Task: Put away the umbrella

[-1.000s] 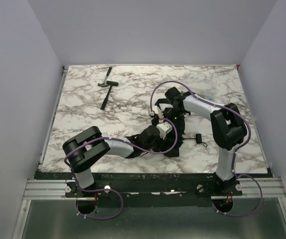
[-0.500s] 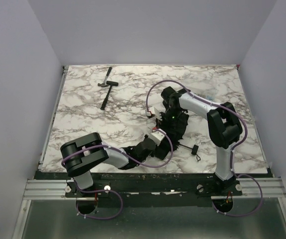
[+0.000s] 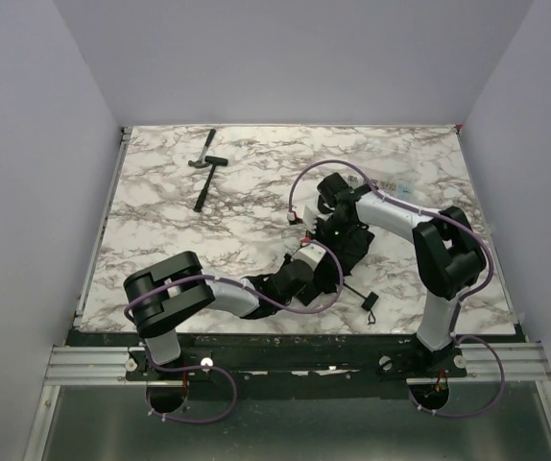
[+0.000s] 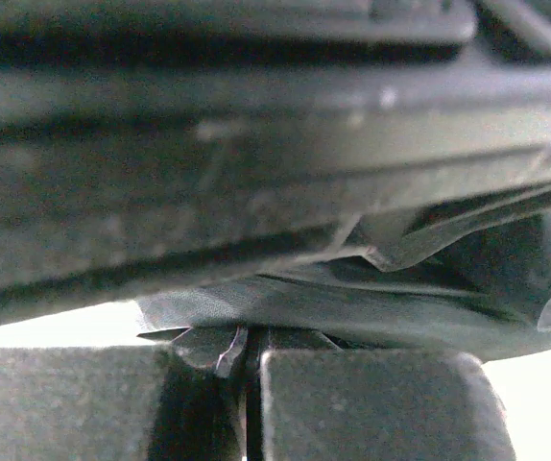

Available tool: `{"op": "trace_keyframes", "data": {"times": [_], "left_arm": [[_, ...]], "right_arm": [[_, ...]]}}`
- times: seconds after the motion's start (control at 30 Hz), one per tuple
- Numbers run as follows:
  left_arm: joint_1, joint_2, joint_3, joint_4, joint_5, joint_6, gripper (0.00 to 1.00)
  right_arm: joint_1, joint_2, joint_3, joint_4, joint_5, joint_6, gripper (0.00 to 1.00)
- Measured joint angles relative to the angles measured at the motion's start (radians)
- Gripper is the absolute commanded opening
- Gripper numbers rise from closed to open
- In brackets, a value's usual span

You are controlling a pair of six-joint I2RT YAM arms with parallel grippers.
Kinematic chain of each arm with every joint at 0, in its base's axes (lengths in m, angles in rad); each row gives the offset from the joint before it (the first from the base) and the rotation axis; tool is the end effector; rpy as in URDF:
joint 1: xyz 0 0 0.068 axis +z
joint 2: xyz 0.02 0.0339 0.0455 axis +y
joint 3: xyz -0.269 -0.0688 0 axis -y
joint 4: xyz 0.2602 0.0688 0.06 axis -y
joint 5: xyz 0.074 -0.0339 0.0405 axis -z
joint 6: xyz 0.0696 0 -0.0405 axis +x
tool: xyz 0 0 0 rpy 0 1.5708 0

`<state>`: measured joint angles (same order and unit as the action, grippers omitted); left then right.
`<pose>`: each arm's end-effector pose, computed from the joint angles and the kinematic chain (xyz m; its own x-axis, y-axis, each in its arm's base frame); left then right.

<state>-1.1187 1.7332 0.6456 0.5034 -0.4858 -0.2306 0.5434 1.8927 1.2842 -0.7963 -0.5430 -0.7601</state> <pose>0.1824 -0.3012 0.1017 -0.3775 0.3146 -0.8709 0.5537 0.8306 0.0600 0.3024 0.2247 0.1374 -0.2565 -0.8441 -0.4709 -0.9554 0.1478 0.2555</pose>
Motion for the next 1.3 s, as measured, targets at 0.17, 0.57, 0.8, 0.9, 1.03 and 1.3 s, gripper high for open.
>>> {"op": "trace_keyframes", "data": {"times": [0.17,0.57,0.8,0.9,1.03,1.3], "left_arm": [[-0.005,0.0,0.022,-0.045,-0.001,-0.057,0.0],[-0.16,-0.163,-0.118,0.067,0.088,-0.037,0.31],[-0.18,-0.394,-0.264,0.157,0.147,-0.003,0.6],[-0.18,-0.551,-0.343,0.15,0.146,0.015,0.94],[-0.176,-0.844,-0.484,0.146,0.142,0.006,0.99],[0.151,-1.271,-0.631,-0.061,0.268,-0.309,0.99]], "right_arm": [[0.01,-0.02,-0.042,0.082,0.038,0.092,0.69],[0.039,0.033,0.026,0.031,0.102,0.016,0.45],[0.126,0.027,0.021,-0.056,0.112,-0.314,0.46],[0.168,-0.002,-0.012,-0.073,0.113,-0.446,0.48],[0.199,-0.045,-0.059,-0.077,0.117,-0.579,0.48],[0.221,-0.106,-0.131,-0.029,0.135,-0.7,0.49]]}}
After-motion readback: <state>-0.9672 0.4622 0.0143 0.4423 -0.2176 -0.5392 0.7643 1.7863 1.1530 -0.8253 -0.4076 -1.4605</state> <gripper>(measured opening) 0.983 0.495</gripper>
